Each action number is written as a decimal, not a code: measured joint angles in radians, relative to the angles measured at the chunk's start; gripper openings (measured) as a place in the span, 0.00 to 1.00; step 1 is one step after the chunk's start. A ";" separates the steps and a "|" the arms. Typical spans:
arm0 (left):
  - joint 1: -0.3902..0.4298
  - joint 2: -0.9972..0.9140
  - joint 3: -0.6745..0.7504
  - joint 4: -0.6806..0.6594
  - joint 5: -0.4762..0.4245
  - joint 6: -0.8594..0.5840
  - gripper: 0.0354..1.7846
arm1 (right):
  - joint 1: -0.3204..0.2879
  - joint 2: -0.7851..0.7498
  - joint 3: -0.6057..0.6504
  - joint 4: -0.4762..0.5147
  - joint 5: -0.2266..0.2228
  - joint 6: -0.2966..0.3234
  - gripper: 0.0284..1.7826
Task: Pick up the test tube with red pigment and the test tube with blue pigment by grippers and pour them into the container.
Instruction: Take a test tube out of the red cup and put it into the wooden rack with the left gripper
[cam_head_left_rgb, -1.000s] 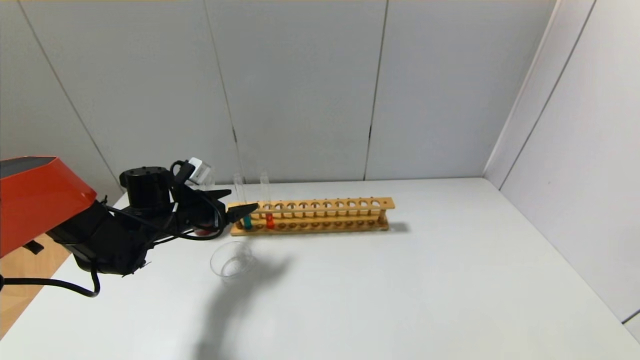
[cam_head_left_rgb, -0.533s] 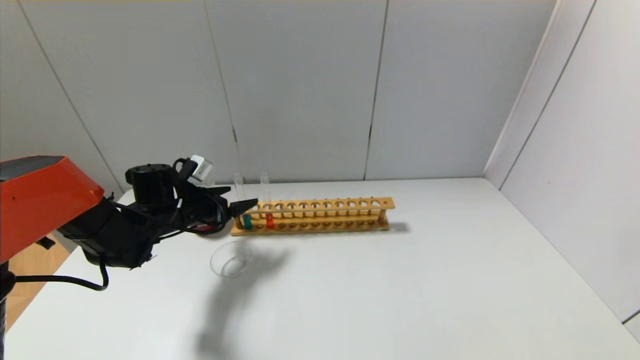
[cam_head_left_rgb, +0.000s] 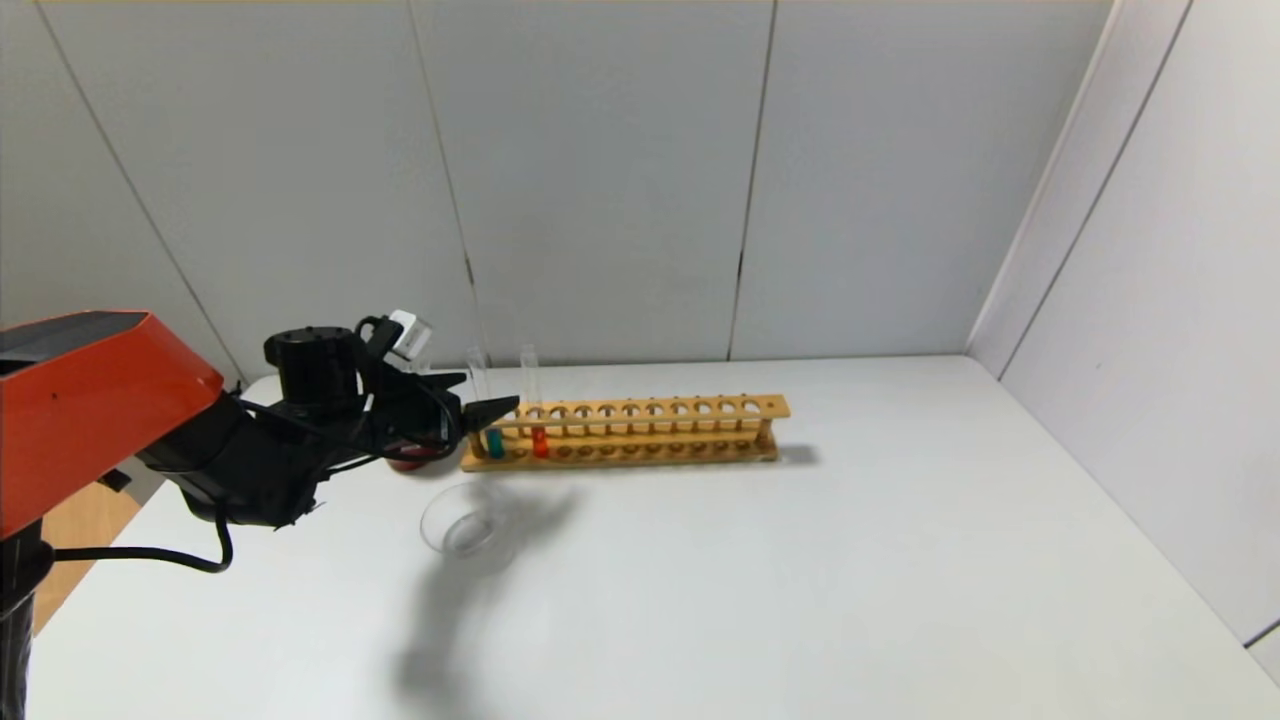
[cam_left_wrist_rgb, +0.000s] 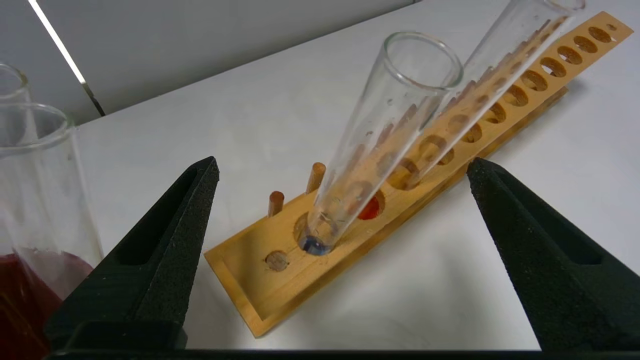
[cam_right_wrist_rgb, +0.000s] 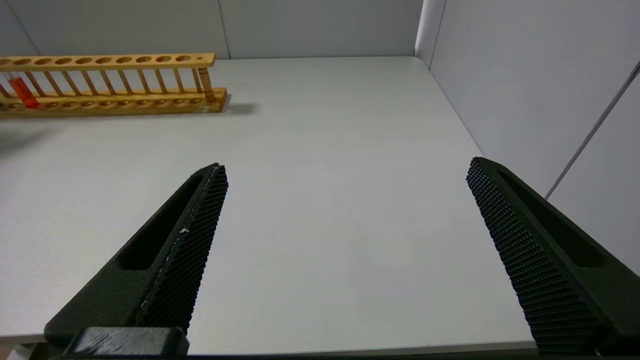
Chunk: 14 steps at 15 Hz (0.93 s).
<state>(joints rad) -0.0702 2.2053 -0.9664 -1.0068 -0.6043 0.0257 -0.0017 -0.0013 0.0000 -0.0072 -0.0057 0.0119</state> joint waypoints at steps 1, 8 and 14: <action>0.000 0.003 -0.003 0.001 0.000 0.000 0.98 | 0.000 0.000 0.000 0.000 0.000 0.000 0.98; -0.001 0.040 -0.035 -0.002 0.005 0.000 0.81 | 0.000 0.000 0.000 0.000 0.000 0.000 0.98; -0.014 0.048 -0.039 -0.001 0.005 0.000 0.23 | 0.000 0.000 0.000 0.000 0.000 0.000 0.98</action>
<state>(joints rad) -0.0845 2.2534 -1.0049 -1.0077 -0.5994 0.0257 -0.0017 -0.0013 0.0000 -0.0072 -0.0062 0.0119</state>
